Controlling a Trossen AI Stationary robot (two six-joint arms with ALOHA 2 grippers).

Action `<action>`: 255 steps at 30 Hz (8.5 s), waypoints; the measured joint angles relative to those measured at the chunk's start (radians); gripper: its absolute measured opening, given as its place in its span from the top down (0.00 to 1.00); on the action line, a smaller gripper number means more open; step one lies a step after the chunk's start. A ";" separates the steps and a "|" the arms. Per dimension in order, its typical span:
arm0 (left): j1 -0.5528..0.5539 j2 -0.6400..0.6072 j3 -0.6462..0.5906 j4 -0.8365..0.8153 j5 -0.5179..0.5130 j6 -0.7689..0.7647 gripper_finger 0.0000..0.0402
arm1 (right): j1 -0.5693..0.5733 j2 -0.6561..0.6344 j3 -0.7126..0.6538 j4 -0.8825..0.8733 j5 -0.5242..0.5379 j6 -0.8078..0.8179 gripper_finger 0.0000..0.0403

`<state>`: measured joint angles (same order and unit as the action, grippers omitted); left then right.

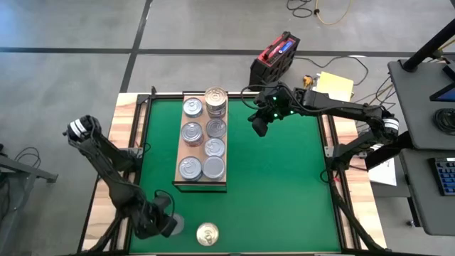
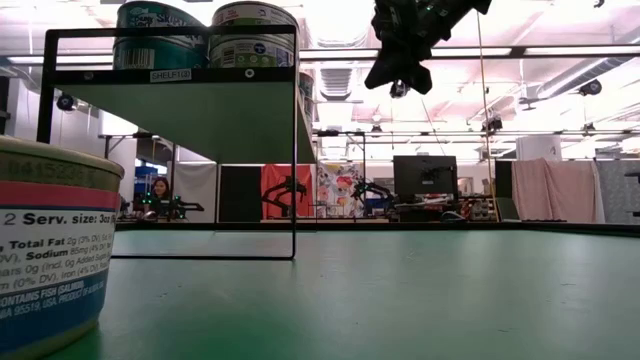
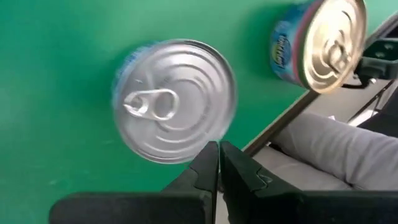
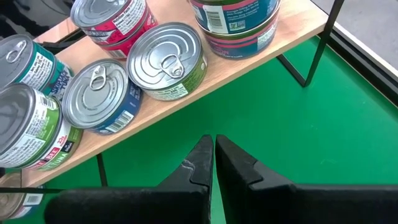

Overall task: Stack canned seafood by type on shelf
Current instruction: Stack the blue tuna can on the blue tuna cans on the shelf, then stack the blue and pink tuna can on top of the blue and pink tuna cans on the shelf

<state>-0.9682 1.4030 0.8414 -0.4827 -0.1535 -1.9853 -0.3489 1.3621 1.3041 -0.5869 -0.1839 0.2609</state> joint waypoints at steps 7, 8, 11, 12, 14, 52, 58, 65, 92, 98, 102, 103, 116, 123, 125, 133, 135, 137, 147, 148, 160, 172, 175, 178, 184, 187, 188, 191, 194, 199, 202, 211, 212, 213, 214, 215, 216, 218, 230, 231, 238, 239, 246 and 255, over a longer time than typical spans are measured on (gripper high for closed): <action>0.011 -0.044 -0.088 -0.001 0.112 -0.097 1.00 | 0.010 0.000 0.000 0.000 0.000 0.012 0.98; 0.011 -0.044 -0.095 -0.002 0.129 -0.103 0.99 | 0.011 0.000 0.000 0.000 0.001 0.015 0.98; 0.011 -0.042 -0.109 0.003 0.140 -0.122 0.93 | 0.011 0.000 0.000 0.000 0.001 0.020 0.98; 0.012 -0.040 -0.110 0.003 0.140 -0.123 0.90 | 0.011 0.000 0.000 0.000 0.001 0.026 0.98; 0.014 -0.035 -0.111 0.004 0.139 -0.123 0.84 | 0.011 0.000 0.000 0.000 0.001 0.028 0.98; 0.018 0.042 -0.147 0.078 0.045 -0.095 0.59 | 0.011 0.000 0.000 0.000 0.002 0.035 0.98; 0.019 0.092 -0.144 0.173 0.040 -0.068 0.60 | 0.011 0.000 0.000 0.000 0.002 0.035 0.98; 0.019 0.096 -0.145 0.168 0.041 -0.067 0.75 | 0.011 0.000 0.000 0.000 0.002 0.035 0.98; 0.018 0.087 -0.086 0.101 0.037 -0.031 0.99 | 0.011 0.000 0.000 -0.011 0.002 0.035 0.98; 0.018 0.089 -0.017 -0.013 0.045 -0.028 1.00 | 0.024 -0.022 -0.001 -0.054 0.002 0.054 0.98; 0.018 0.088 0.034 -0.104 0.044 -0.022 1.00 | 0.059 -0.063 -0.001 -0.073 0.002 0.062 0.98; 0.018 0.088 0.043 -0.118 0.044 -0.022 1.00 | 0.069 -0.070 -0.001 -0.072 0.002 0.067 0.98; 0.019 0.086 0.213 -0.191 0.041 0.079 1.00 | 0.306 -0.091 -0.001 -0.085 0.060 0.169 0.98; 0.039 0.084 0.340 -0.284 0.006 0.433 1.00 | 0.519 -0.097 -0.001 -0.082 0.208 0.433 0.98; 0.043 0.084 0.341 -0.301 0.004 0.535 1.00 | 0.579 -0.094 -0.001 -0.078 0.263 0.560 0.98; 0.031 0.058 0.275 -0.294 -0.004 0.815 1.00 | 0.810 -0.062 0.000 0.034 0.487 0.963 0.98; 0.025 0.042 0.262 -0.284 -0.017 0.873 1.00 | 0.839 -0.026 0.001 0.104 0.517 1.019 0.98; 0.022 0.028 0.244 -0.271 -0.031 0.926 1.00 | 0.866 0.007 0.001 0.146 0.545 1.052 0.98; 0.015 0.014 0.158 -0.244 -0.181 1.072 1.00 | 0.892 0.250 0.000 0.472 0.552 1.090 0.98; 0.016 0.014 0.147 -0.242 -0.184 1.071 1.00 | 0.892 0.271 0.000 0.494 0.552 1.088 0.98; 0.015 0.008 -0.026 0.150 -0.189 1.083 1.00 | 0.892 0.454 0.000 0.648 0.538 1.002 0.98; 0.016 0.008 -0.057 0.226 -0.293 1.087 1.00 | 0.884 0.567 0.000 0.673 0.434 0.951 0.98; 0.016 0.008 -0.057 0.226 -0.308 1.087 1.00 | 0.884 0.597 0.000 0.714 0.430 0.958 0.98; 0.016 0.008 -0.057 0.228 -0.309 1.086 1.00 | 0.885 0.621 0.000 0.776 0.428 0.988 0.98; 0.016 0.008 -0.057 0.250 -0.312 1.079 1.00 | 0.885 0.669 0.050 0.778 0.436 0.986 0.98; 0.016 0.008 -0.057 0.261 -0.329 1.078 1.00 | 0.885 0.670 0.066 0.781 0.447 0.953 0.98; 0.016 0.008 -0.057 0.267 -0.337 1.076 1.00 | 0.885 0.670 0.068 0.781 0.450 0.946 0.98; 0.016 0.008 -0.057 0.272 -0.357 1.066 1.00 | 0.884 0.670 0.068 0.769 0.472 0.931 0.98; 0.016 0.008 -0.057 0.275 -0.361 1.057 1.00 | 0.885 0.671 0.068 0.770 0.472 0.936 0.98; 0.016 0.008 -0.057 0.282 -0.361 1.056 1.00 | 0.893 0.671 0.068 0.771 0.472 0.932 0.98; 0.016 0.008 -0.057 0.282 -0.361 1.056 1.00 | 0.902 0.671 0.068 0.772 0.471 0.946 0.98; 0.016 0.009 -0.057 0.282 -0.361 1.056 1.00 | 0.914 0.671 0.068 0.779 0.483 0.926 0.98; 0.016 0.009 -0.057 0.282 -0.361 1.055 1.00 | 0.914 0.671 0.068 0.780 0.491 0.919 0.98; 0.016 0.009 -0.057 0.282 -0.361 1.055 1.00 | 0.914 0.671 0.068 0.780 0.499 0.913 0.98; 0.016 0.009 -0.057 0.283 -0.361 1.055 1.00 | 0.914 0.671 0.068 0.783 0.502 0.906 0.98; 0.016 0.009 -0.057 0.282 -0.361 1.055 1.00 | 0.914 0.671 0.068 0.787 0.505 0.905 0.98; 0.016 0.009 -0.057 0.283 -0.361 1.055 1.00 | 0.914 0.671 0.068 0.788 0.506 0.905 0.98; 0.016 0.009 -0.057 0.283 -0.361 1.055 1.00 | 0.914 0.678 0.068 0.801 0.508 0.905 0.98; 0.016 0.009 -0.057 0.288 -0.361 1.053 1.00 | 0.914 0.802 0.071 1.049 0.490 0.905 0.98; 0.016 0.009 -0.057 0.288 -0.361 1.052 1.00 | 0.914 0.802 0.071 1.047 0.490 0.905 0.98; 0.016 0.009 -0.058 0.288 -0.361 1.052 1.00 | 0.914 0.798 0.075 0.989 0.490 0.925 0.98; 0.016 0.009 -0.058 0.288 -0.361 1.052 1.00 | 0.914 0.798 0.075 0.979 0.491 0.930 0.98; 0.016 0.009 -0.058 0.286 -0.361 1.052 1.00 | 0.911 0.790 0.075 0.950 0.490 0.933 0.98; 0.016 0.009 -0.058 0.285 -0.361 1.053 1.00 | 0.899 0.732 0.075 0.760 0.490 0.942 0.98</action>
<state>-0.9520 1.4124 0.7830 -0.1976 -0.5144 -0.9322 0.5506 2.0938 1.3792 0.1732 0.3065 1.2034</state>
